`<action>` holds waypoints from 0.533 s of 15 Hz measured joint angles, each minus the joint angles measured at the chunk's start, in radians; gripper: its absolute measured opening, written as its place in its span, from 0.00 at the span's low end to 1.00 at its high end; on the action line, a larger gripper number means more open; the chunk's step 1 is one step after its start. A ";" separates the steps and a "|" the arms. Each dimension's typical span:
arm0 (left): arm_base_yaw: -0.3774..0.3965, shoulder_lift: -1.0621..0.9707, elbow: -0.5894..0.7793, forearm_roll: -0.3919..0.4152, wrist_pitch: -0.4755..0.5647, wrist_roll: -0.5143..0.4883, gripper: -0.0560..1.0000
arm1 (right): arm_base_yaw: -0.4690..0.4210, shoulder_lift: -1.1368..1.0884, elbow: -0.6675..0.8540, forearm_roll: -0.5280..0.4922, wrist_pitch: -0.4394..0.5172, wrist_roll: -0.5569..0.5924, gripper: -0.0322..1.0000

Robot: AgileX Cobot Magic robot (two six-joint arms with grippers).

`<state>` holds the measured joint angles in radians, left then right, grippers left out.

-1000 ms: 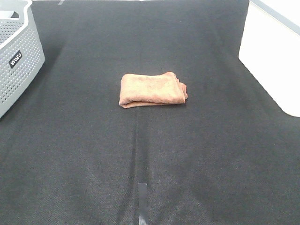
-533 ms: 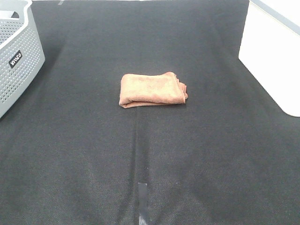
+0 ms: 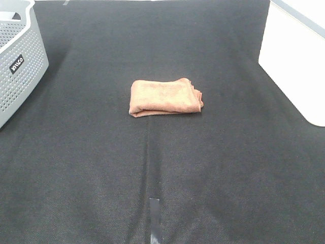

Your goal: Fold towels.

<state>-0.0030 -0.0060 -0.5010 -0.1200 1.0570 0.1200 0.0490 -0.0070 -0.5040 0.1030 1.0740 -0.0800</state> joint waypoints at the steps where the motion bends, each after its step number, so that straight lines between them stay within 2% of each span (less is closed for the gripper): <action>1: 0.000 0.000 0.000 0.000 0.000 0.000 0.71 | 0.000 0.000 0.000 0.000 0.000 0.000 0.79; 8: 0.000 0.000 0.000 0.000 0.000 0.000 0.71 | 0.000 0.000 0.000 0.000 0.000 0.000 0.79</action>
<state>-0.0030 -0.0060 -0.5010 -0.1200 1.0570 0.1200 0.0490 -0.0070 -0.5040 0.1030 1.0740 -0.0800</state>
